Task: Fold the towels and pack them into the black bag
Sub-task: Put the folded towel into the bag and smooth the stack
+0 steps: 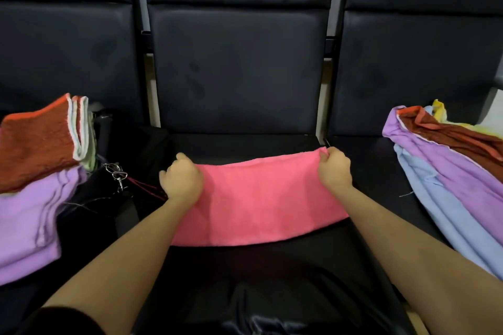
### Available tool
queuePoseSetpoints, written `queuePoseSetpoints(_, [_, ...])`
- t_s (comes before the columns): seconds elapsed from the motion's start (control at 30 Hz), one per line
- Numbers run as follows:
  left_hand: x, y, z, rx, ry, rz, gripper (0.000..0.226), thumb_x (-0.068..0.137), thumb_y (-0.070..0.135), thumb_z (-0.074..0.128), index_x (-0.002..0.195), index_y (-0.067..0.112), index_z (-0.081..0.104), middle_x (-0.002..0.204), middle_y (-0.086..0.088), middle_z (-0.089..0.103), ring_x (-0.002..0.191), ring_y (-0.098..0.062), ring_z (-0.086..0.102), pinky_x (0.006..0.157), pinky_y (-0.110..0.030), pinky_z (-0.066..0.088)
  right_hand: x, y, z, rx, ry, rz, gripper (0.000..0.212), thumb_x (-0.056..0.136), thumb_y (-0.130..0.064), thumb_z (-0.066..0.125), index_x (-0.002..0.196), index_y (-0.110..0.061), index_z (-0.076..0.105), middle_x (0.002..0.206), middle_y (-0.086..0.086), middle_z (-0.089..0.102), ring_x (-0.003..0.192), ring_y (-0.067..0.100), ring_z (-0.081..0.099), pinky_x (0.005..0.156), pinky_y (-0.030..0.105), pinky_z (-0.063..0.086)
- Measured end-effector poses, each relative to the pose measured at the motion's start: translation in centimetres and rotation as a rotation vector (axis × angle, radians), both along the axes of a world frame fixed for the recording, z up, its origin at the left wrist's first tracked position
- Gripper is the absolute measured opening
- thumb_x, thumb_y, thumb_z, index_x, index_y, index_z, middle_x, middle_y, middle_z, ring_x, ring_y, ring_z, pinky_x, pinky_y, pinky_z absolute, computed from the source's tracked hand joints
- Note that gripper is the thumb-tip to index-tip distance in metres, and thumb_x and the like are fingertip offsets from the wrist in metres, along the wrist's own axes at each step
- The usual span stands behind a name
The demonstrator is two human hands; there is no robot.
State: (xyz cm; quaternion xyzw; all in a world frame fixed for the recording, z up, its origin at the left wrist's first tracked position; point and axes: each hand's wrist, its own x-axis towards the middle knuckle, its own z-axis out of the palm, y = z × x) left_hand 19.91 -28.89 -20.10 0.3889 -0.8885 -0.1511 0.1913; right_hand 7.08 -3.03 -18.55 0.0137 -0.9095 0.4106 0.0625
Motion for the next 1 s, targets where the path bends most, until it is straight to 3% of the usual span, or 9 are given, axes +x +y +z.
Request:
queuePoseSetpoints(0.2, [-1.3,-1.7,-0.7,-0.233,-0.082,-0.082,0.038,0.085,0.002,0.042,0.123,0.008,0.044,0.088,-0.014,0.065,0.080,-0.033,0.061,0.075,-0.036,0.033,-1.8,-1.9,0.2,0.131,0.125,-0.001,0.034,0.104,-0.027,0.028,0.111,-0.005,0.054,0.104,0.015,0.061,0.092,0.033,0.058,0.070,0.036,0.040])
queuePoseSetpoints(0.37, [-2.0,-1.6,-1.1,-0.313,-0.271,-0.089,0.022,0.086,0.007,0.043,0.105,0.009,0.054,0.101,-0.011,0.065,0.094,-0.029,0.059,0.083,-0.035,0.037,-4.0,-3.5,-0.4,0.338,0.146,0.001,0.031,0.104,-0.022,0.029,0.111,-0.002,0.052,0.109,0.017,0.061,0.097,0.036,0.059,0.074,0.038,0.040])
queuePoseSetpoints(0.5, [-2.2,-1.3,-2.0,-0.465,-0.408,-0.118,0.030,0.088,0.014,0.045,0.116,0.010,0.057,0.122,-0.008,0.050,0.115,-0.027,0.046,0.095,-0.034,0.034,-4.3,-4.2,-2.4,0.572,0.321,-0.010,0.023,0.096,-0.008,0.043,0.116,-0.003,0.055,0.115,0.017,0.055,0.107,0.036,0.049,0.090,0.044,0.032])
queuePoseSetpoints(0.6, [-2.3,-0.7,-1.8,-0.552,-0.411,-0.154,0.032,0.088,0.018,0.046,0.117,0.010,0.058,0.127,-0.009,0.042,0.119,-0.028,0.038,0.098,-0.035,0.031,-3.1,-5.1,-3.5,0.530,0.440,0.008,0.038,0.082,0.008,0.047,0.119,-0.002,0.055,0.119,0.020,0.050,0.104,0.039,0.046,0.087,0.045,0.030])
queuePoseSetpoints(0.77, [-1.0,2.2,-1.9,-0.415,-0.300,-0.214,0.036,0.085,0.015,0.043,0.120,0.010,0.048,0.129,-0.010,0.040,0.120,-0.029,0.037,0.098,-0.036,0.029,0.0,-5.5,-4.6,0.453,0.351,0.439,0.047,0.095,-0.012,0.045,0.142,-0.013,0.038,0.147,0.006,0.035,0.131,0.025,0.035,0.106,0.036,0.024])
queuePoseSetpoints(0.83, [-0.2,3.3,-2.2,-0.338,-0.333,-0.256,0.040,0.086,0.016,0.042,0.126,0.009,0.046,0.132,-0.010,0.040,0.123,-0.029,0.035,0.100,-0.037,0.028,1.2,-4.8,-5.2,0.578,0.264,0.551,0.051,0.101,-0.029,0.035,0.150,-0.018,0.023,0.157,0.002,0.020,0.143,0.020,0.020,0.115,0.039,0.015])
queuePoseSetpoints(0.9, [0.7,4.2,-2.4,-0.299,-0.404,-0.276,0.042,0.089,0.016,0.041,0.130,0.007,0.046,0.136,-0.012,0.040,0.126,-0.030,0.035,0.103,-0.039,0.028,1.9,-3.8,-5.7,0.696,0.184,0.550,0.053,0.102,-0.037,0.027,0.152,-0.023,0.015,0.160,-0.002,0.010,0.146,0.017,0.010,0.116,0.042,0.008])
queuePoseSetpoints(1.0, [2.2,5.4,-2.5,-0.252,-0.502,-0.269,0.039,0.091,0.013,0.038,0.128,0.006,0.050,0.135,-0.013,0.042,0.124,-0.035,0.039,0.103,-0.039,0.032,3.3,-2.2,-5.8,0.748,0.149,0.484,0.052,0.102,-0.038,0.026,0.152,-0.025,0.016,0.160,-0.003,0.010,0.146,0.016,0.010,0.116,0.047,0.007])
